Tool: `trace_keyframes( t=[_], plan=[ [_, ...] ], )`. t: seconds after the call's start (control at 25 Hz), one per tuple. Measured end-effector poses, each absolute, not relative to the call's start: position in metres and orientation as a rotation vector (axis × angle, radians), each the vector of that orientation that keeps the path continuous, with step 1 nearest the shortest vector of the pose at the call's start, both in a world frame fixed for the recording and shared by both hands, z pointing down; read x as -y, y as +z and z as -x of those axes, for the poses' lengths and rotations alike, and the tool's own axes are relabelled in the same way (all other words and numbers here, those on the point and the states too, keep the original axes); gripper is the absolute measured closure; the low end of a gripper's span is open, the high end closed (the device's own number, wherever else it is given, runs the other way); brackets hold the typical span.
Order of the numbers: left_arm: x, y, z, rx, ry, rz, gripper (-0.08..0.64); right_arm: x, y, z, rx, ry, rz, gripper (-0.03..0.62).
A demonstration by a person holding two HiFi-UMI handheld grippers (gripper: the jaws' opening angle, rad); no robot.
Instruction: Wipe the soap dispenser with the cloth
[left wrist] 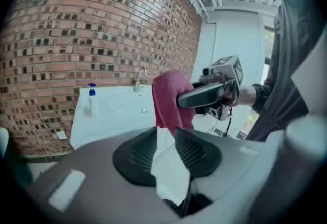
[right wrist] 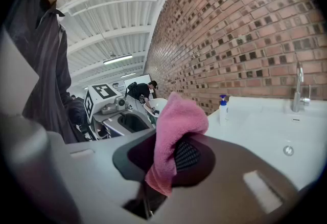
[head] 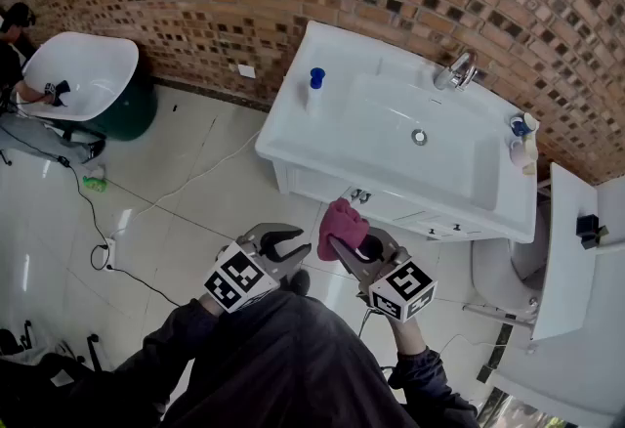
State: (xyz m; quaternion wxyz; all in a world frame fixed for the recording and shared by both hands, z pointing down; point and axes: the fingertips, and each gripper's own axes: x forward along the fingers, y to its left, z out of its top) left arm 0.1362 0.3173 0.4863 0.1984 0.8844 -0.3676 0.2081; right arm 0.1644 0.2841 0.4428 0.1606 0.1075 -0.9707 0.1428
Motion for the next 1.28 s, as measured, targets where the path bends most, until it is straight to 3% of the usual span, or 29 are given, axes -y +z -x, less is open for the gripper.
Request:
trace_keyframes(
  t=[0.8, 1.28],
  plan=[
    [-0.114, 0.483, -0.005, 1.010, 0.451, -2.498, 0.451, -0.006, 0.436, -0.026, 2.616, 0.280, -0.446, 0.529],
    [-0.057, 0.488, 0.061, 0.970, 0.444, -2.487, 0.451, 0.088, 0.461, 0.015, 2.462, 0.282, -0.523, 0.529]
  ],
)
